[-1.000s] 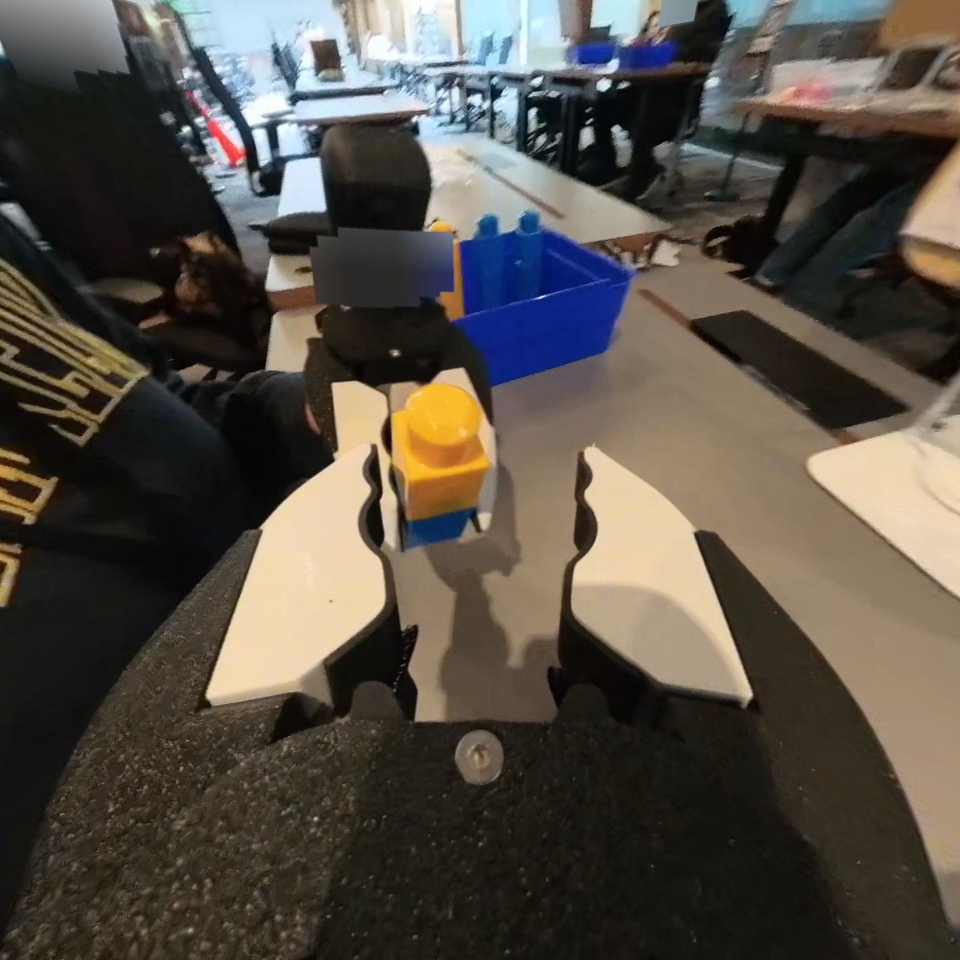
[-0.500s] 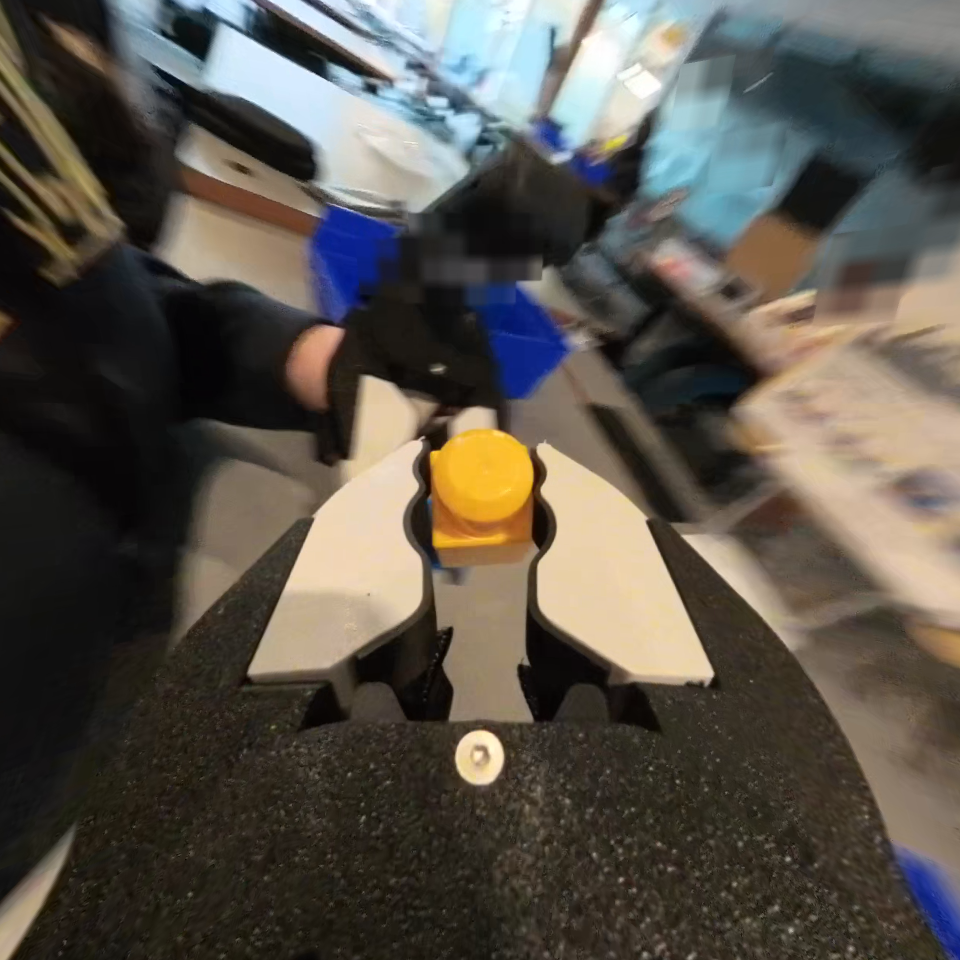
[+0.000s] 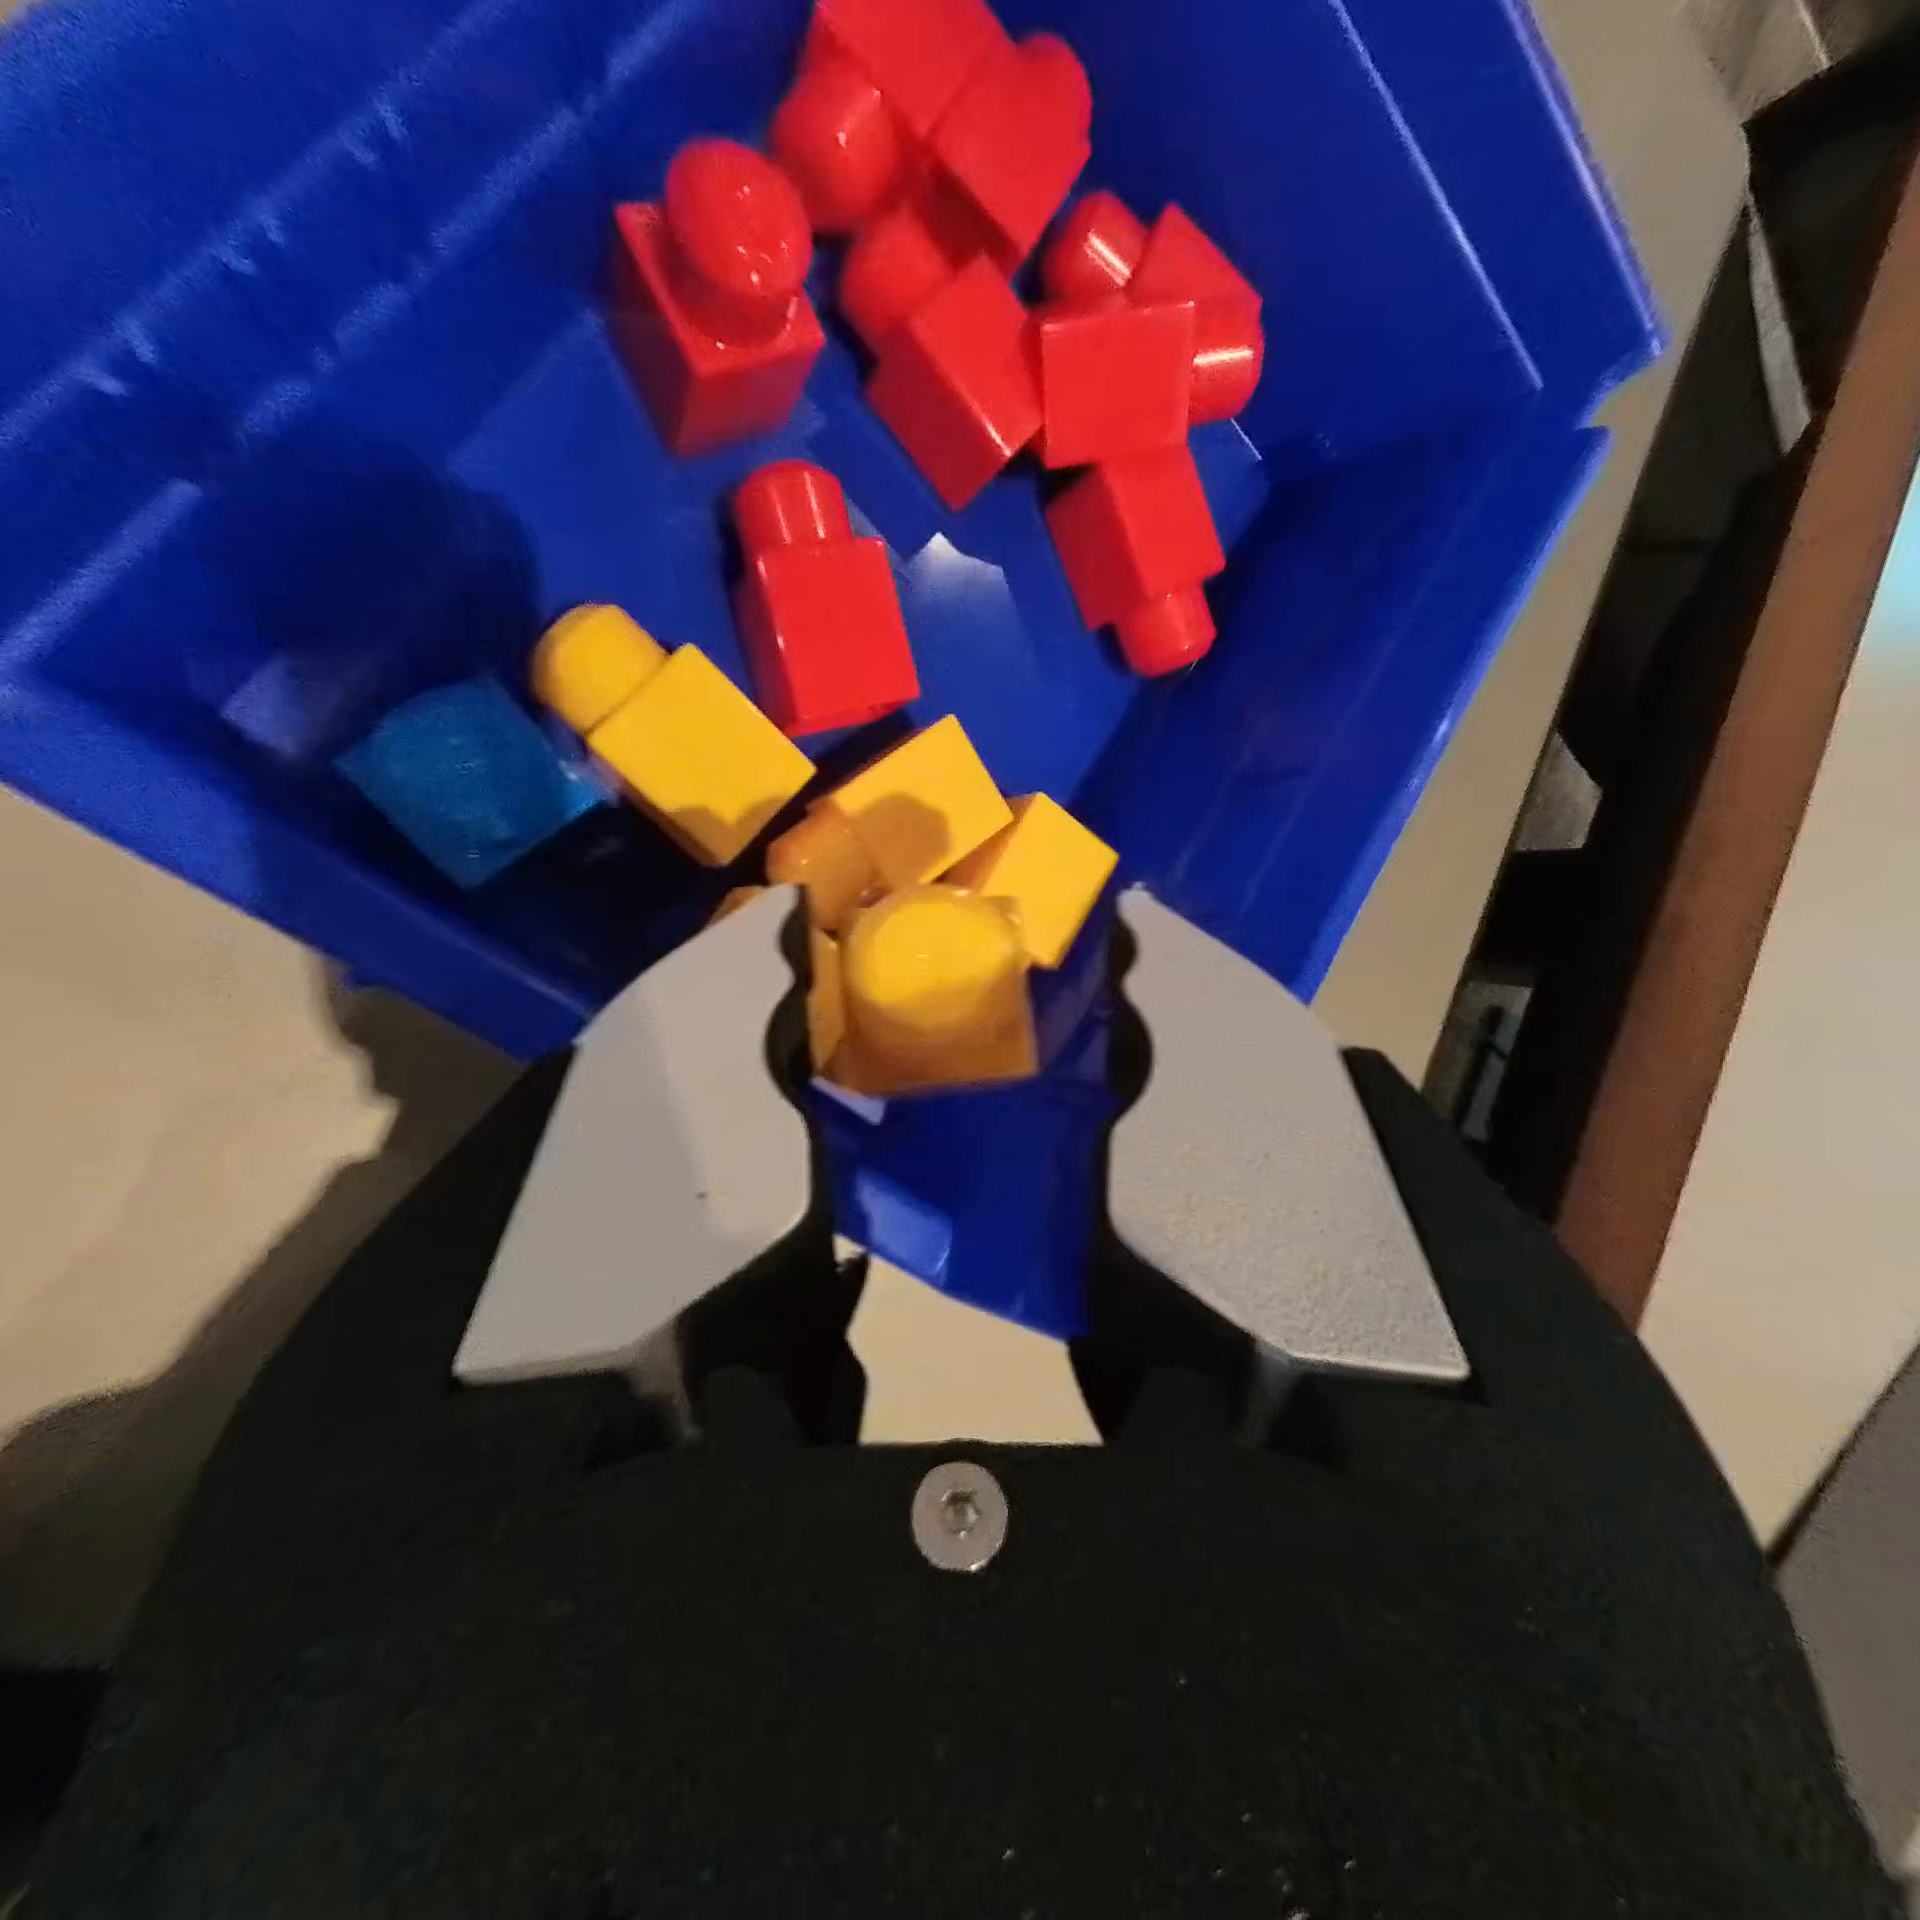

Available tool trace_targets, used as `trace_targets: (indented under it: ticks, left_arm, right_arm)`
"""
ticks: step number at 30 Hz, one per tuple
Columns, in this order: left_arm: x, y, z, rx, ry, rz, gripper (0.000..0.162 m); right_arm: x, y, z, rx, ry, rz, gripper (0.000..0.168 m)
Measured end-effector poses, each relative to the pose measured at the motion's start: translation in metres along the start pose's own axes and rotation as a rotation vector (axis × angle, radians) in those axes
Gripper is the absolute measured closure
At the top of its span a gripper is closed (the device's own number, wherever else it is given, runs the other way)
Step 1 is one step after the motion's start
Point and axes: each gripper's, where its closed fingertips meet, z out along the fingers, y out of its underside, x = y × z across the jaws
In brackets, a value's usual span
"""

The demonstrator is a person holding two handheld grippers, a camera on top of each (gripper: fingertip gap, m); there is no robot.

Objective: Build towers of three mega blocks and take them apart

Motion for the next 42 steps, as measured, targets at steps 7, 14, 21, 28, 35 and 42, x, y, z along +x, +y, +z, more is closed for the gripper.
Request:
trace_targets:
  ticks: [7, 14, 21, 28, 35, 42]
  left_arm:
    - [0.0, -0.009, -0.003, 0.047, -0.017, 0.008, 0.126]
    - [0.004, -0.015, 0.003, 0.065, -0.003, 0.028, 0.126]
    - [0.011, -0.015, 0.011, 0.043, 0.016, 0.055, 0.126]
    - [0.015, -0.02, 0.015, 0.091, 0.057, 0.017, 0.105]
    - [-0.005, -0.022, -0.004, 0.149, -0.047, -0.05, 0.085]
    - [-0.02, -0.017, -0.03, 0.174, -0.144, -0.078, 0.087]
  right_arm:
    - [-0.047, -0.063, -0.024, 0.297, -0.154, -0.019, 0.084]
    - [-0.213, -0.153, -0.14, 0.868, -0.92, -0.259, 0.119]
    - [-0.254, -0.158, -0.141, 0.811, -1.037, -0.375, 0.138]
    - [-0.237, -0.153, -0.14, 0.838, -0.947, -0.353, 0.139]
    - [-0.094, -0.119, -0.077, 0.613, -0.399, -0.078, 0.139]
    - [-0.081, -0.08, -0.019, 0.354, -0.46, 0.015, 0.137]
